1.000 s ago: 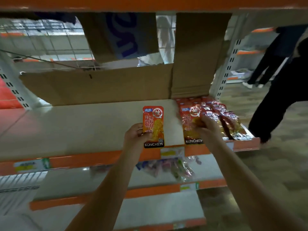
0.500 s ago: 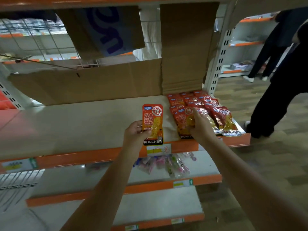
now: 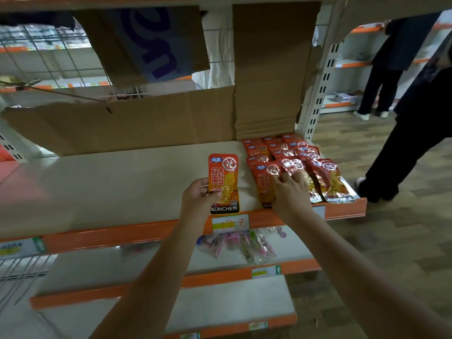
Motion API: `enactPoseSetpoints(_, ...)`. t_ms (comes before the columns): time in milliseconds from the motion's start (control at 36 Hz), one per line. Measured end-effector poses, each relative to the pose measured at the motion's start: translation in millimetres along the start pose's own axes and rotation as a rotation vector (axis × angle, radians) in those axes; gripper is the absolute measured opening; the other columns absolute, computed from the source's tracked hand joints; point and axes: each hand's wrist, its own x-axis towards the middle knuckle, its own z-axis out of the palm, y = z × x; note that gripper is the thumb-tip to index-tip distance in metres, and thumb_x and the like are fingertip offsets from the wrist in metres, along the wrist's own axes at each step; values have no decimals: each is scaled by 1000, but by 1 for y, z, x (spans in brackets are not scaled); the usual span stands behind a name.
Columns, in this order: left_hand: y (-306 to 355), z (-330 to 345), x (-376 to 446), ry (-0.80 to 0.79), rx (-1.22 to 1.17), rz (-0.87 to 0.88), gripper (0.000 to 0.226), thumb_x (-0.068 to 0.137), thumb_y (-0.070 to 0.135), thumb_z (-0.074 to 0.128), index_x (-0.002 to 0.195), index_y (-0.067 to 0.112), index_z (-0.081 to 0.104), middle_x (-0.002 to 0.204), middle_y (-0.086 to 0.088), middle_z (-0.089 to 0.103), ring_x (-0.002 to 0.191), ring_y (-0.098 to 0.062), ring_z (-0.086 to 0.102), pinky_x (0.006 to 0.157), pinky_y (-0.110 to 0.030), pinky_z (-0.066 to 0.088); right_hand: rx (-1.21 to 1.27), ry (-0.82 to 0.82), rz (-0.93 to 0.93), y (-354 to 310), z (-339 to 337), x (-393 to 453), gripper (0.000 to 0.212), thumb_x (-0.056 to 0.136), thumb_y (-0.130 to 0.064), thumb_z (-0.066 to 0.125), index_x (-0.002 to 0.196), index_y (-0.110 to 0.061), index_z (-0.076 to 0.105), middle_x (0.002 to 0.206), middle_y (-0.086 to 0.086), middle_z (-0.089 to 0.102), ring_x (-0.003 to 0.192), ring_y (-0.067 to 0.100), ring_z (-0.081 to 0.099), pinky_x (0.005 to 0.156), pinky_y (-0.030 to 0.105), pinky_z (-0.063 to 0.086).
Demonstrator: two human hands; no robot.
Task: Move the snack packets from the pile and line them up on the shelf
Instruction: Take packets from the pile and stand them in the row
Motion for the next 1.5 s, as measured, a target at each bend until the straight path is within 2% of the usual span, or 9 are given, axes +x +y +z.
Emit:
enactPoseSetpoints(278,2,12,2,-9,-35,-9,25,84,-1,63,99,18,56,84,6,66,74,-9,65,68,-29,53,108,-13,-30,-1,-6,-1,77,80,-10,58,146,-23,21,149,6,22,135,31,15,108,41,21)
enactPoseSetpoints(361,1,13,5,1,-27,-8,25,83,0,64,100,17,57,86,3,67,79,-12,66,76,-33,53,105,1,-55,-1,-9,2,75,79,-7,56,145,-23,25,152,5,20,137,30,14,109,42,20)
enactPoseSetpoints(472,0,16,11,24,-42,-7,27,83,-2,63,104,13,57,90,0,66,78,-10,64,68,-23,48,71,-54,-109,1,-6,4,64,83,-10,54,143,-23,34,153,1,19,139,29,11,109,43,19)
enactPoseSetpoints(722,-5,19,23,38,-66,-48,27,82,-3,64,102,13,57,86,2,66,78,-11,64,75,-26,50,199,85,-84,-2,2,21,53,95,-29,46,144,-21,30,148,5,33,136,28,23,107,43,23)
enactPoseSetpoints(889,-5,16,32,29,-84,-41,27,82,-5,64,102,11,58,83,3,65,74,-9,63,67,-21,48,238,123,-98,2,-12,55,30,95,-14,46,120,-17,61,125,2,60,120,28,40,96,37,33)
enactPoseSetpoints(972,-6,14,38,20,-66,-31,27,82,-4,63,105,10,59,83,3,66,72,-6,63,61,-15,47,207,18,-83,0,-23,68,23,90,-4,45,85,-16,64,99,6,63,112,30,45,91,35,36)
enactPoseSetpoints(1111,-4,11,51,16,-59,-49,29,81,-9,63,106,5,58,83,-2,65,71,-8,62,62,-19,47,149,-97,-61,-6,-29,88,35,92,-5,45,116,-19,65,122,7,59,114,27,50,96,36,44)
enactPoseSetpoints(1306,-4,1,68,-33,-13,-72,30,81,-6,65,103,12,55,79,4,63,70,-5,60,63,-19,45,237,-290,32,-17,-39,119,28,92,-7,47,111,-7,67,117,10,64,103,25,61,91,37,51)
enactPoseSetpoints(1500,-5,-2,79,-80,32,-93,31,80,-3,66,105,11,56,89,-2,65,75,-9,62,65,-23,47,223,-368,42,-12,-35,139,37,79,-27,69,110,-7,64,112,15,64,104,32,59,88,38,48)
